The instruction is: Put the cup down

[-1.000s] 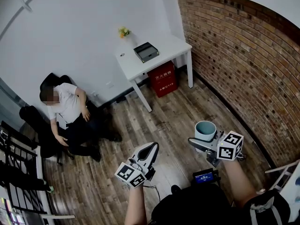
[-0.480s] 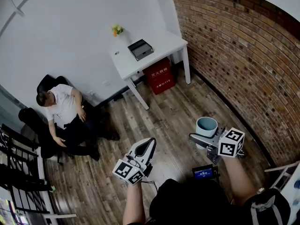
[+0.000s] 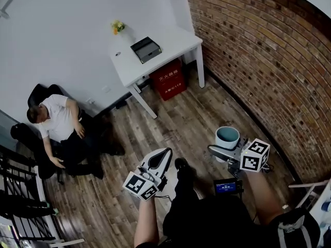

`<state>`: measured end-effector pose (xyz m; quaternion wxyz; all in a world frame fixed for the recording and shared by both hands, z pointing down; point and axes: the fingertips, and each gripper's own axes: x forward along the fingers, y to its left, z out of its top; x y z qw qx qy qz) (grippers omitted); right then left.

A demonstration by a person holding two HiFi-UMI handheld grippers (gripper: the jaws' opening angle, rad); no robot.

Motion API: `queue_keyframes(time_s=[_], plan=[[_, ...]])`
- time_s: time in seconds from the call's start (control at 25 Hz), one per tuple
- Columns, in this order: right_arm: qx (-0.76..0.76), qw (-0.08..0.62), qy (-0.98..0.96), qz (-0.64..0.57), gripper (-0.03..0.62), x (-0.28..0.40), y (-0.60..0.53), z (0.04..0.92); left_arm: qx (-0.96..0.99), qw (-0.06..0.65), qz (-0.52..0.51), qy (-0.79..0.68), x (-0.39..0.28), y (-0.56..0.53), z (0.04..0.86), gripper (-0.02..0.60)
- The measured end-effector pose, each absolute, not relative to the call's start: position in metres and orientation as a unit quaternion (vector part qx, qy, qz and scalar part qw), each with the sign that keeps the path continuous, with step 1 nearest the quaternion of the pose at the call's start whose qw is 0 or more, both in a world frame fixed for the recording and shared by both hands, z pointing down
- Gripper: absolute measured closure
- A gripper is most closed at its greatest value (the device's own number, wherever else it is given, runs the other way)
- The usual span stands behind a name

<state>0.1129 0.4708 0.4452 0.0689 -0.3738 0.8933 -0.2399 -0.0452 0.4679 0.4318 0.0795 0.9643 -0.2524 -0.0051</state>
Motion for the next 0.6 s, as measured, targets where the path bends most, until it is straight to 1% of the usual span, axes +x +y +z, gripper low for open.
queue_keyframes(time_s=[0.28, 0.6], plan=[[-0.398, 0.062, 0.883, -0.240, 0.187, 0.105, 0.363, 0.452, 0.967, 0.092, -0.013, -0.236, -0.055, 0.343, 0.443, 0.574], [-0.414, 0.076, 0.875, -0.238, 0.187, 0.072, 0.210, 0.428, 0.973, 0.070, 0.023, -0.220, -0.091, 0.198, 0.440, 0.574]])
